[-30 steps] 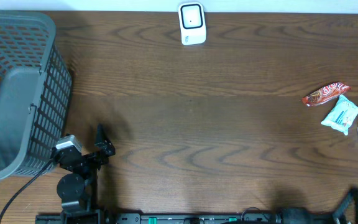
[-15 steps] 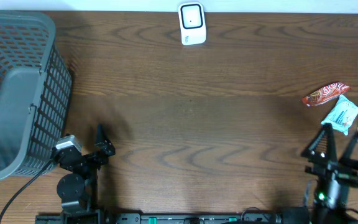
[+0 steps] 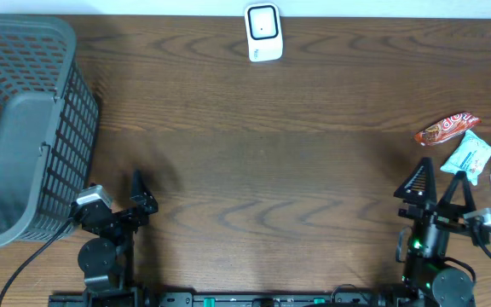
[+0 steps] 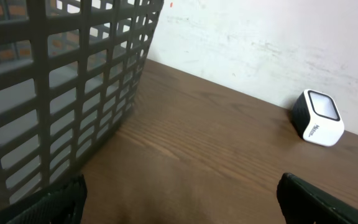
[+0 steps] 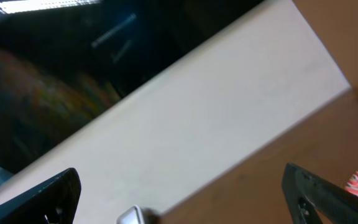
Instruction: Scan the item barcode
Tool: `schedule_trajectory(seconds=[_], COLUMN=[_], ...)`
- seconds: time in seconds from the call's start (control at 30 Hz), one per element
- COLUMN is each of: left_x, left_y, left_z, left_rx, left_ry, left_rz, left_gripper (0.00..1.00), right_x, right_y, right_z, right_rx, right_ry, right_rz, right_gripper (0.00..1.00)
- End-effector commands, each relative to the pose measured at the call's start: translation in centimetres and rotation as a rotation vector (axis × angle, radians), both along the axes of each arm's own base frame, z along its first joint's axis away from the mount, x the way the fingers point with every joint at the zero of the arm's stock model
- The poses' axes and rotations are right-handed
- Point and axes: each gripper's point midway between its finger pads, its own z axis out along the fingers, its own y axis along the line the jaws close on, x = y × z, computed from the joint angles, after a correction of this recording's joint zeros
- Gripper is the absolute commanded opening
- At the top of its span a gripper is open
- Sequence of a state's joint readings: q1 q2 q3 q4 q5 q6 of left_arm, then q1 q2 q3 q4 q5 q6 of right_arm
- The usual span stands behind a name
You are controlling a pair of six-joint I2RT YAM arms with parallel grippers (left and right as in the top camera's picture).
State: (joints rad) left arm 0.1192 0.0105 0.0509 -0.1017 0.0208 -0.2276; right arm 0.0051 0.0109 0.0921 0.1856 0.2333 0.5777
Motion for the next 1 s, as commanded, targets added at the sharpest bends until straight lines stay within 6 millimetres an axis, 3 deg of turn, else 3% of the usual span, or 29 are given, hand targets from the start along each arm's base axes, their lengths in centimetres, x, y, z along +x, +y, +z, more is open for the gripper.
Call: schedule_trajectory(seconds=[0.0,0.27,0.57,0.97], left_x=[-0.1,-0.1,-0.1,-0.1], left_y=[0.0,0.0,0.0,0.0], left_z=[-1.5,-1.5,-1.5,-1.5], left_rx=[0.013,0.013,0.013,0.013], left_ry=[0.046,0.046,0.045,0.045], left_rz=[0.001,0.001,0.001,0.001], left_gripper=[0.98,0.98,0.98,0.98], right_x=[0.3,1.1,1.3,1.3], right_y=[-0.2,-0.1,-0.2,-0.2], right_z=[-1.6,-4.7,-9.7,-9.6], right_rx=[0.018,0.015,0.009,-0.128], right_ry=[0.024,0.107,0.317,0.346], right_rz=[-0.011,-0.009,-0.013,-0.028], right_gripper=[0.99,0.99,0.99,0.99])
